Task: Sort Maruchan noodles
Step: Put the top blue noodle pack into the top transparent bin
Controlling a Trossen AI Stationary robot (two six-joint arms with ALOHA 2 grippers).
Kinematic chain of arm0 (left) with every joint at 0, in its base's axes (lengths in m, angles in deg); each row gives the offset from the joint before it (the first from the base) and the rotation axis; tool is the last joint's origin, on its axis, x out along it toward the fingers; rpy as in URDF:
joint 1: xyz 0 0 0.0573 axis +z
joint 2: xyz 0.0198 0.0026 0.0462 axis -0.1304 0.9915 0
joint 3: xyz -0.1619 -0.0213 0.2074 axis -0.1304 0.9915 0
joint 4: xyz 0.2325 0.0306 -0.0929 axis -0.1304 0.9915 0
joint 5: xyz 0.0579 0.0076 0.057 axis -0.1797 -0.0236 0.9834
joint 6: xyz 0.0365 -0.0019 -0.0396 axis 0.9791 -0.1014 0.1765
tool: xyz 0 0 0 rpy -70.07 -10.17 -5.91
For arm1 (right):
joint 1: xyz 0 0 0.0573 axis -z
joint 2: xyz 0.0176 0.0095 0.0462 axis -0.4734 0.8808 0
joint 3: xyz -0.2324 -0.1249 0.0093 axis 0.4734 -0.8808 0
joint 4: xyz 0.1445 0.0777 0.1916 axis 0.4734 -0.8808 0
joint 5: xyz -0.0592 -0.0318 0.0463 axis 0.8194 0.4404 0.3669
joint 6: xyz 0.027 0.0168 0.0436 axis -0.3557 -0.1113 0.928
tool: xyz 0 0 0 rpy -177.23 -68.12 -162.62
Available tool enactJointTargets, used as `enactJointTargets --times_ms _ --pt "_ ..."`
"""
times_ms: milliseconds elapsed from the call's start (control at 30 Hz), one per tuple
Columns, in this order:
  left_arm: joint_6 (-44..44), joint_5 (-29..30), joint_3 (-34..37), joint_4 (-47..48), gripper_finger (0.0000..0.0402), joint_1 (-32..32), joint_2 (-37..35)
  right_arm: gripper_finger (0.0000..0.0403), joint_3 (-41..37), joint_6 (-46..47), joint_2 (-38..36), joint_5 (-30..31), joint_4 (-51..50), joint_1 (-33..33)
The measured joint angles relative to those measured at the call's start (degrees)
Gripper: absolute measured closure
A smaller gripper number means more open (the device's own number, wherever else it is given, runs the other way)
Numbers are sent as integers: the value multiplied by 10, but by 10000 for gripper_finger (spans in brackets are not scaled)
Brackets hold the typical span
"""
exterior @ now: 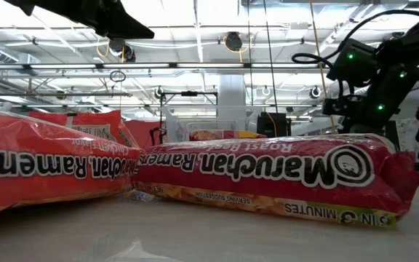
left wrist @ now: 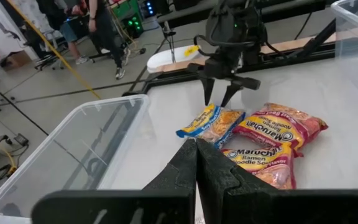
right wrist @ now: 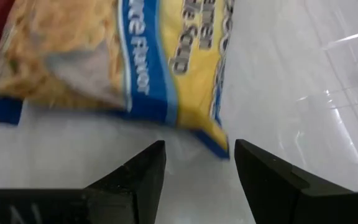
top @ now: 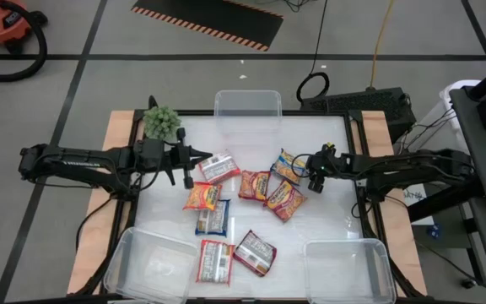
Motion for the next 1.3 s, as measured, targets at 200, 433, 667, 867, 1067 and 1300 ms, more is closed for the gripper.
enactJointTargets --times_ms 200,433,667,867,1067,1300 --pt "3 0 0 0 396 0 0 218 1 -21 40 0 50 10" --pt "4 0 0 0 396 0 0 278 0 -61 38 -4 70 9" --pt "5 0 0 -7 396 0 0 389 -1 -100 10 1 108 9" --pt "1 0 0 -8 396 0 0 393 -1 -121 -33 2 117 9" --pt "-21 0 0 -7 396 -4 0 400 0 -164 -93 3 144 -8" --pt "-40 0 0 1 396 -23 0 394 0 -142 -145 3 138 -20"
